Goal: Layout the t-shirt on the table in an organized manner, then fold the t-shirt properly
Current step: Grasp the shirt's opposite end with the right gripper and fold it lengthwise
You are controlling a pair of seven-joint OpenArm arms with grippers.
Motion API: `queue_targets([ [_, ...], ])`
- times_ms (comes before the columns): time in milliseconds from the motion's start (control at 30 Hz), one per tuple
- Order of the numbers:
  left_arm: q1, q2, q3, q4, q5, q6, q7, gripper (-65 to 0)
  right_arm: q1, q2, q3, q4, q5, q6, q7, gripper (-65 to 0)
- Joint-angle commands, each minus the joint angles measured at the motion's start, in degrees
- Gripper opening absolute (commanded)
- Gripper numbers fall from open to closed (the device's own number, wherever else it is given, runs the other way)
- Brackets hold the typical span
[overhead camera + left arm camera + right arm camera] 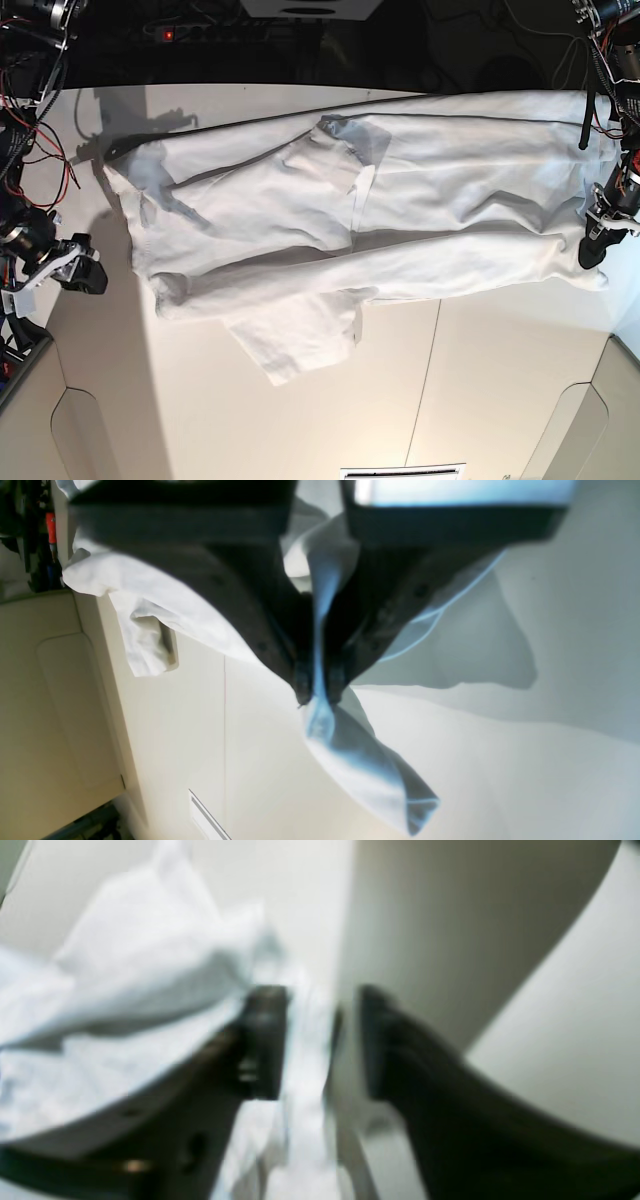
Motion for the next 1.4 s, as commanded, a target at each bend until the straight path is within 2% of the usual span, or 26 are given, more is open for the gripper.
queue_targets([
  [0,-0.6,-1.4,-0.2,1.0,-1.3,-0.9,-0.9,-65.0,2.1,0.7,-0.4,1.1,-0.1,0.2,2.7,-36.7],
  [167,-0.6,-1.4,-0.2,1.0,-2.0,-0.9,-0.9,-65.0,7.3,0.7,-7.1,-3.0,-4.8,0.2,5.1,-36.8],
  [400,-0.8,-1.2,-0.2,1.0,-1.9,-0.9,-0.9,-65.0,16.3,0.4,-19.1,-23.5,-7.5,-0.7,14.2,-36.8],
  [533,-0.8,-1.2,-0.2,1.0,-1.9,-0.9,-0.9,-65.0,19.1,-1.5,-20.5,-30.1,-9.5,-0.6,18.4,-36.7],
  [800,-0.7,-1.2,-0.2,1.0,-1.9,-0.9,-0.9,-65.0,19.3,-6.3,-20.5,-30.3,-9.9,-0.4,18.8,-36.9],
  [867,-0.8,-1.2,-0.2,1.0,-1.9,-0.9,-0.9,-65.0,19.3,-6.7,-20.5,-30.3,-9.9,-0.4,18.9,-42.2],
  [967,-0.7,-1.2,-0.2,1.0,-1.9,-0.9,-0.8,-65.0,19.3,-6.8,-20.5,-30.3,-9.8,-0.4,18.9,-63.0],
  [1000,-0.7,-1.2,-0.2,1.0,-1.9,-0.9,-0.8,-65.0,19.3,-6.8,-20.5,-30.3,-9.8,-0.4,18.8,-65.0],
  [1167,-0.7,-1.2,-0.2,1.0,-1.9,-0.9,-0.8,-65.0,19.2,-6.8,-19.5,-29.8,-9.8,-0.4,17.1,-65.0],
  [1367,-0.8,-1.2,-0.2,1.0,-2.2,-0.9,-0.9,-65.0,18.5,-6.5,-16.6,-24.0,-9.6,0.4,9.8,-65.0],
])
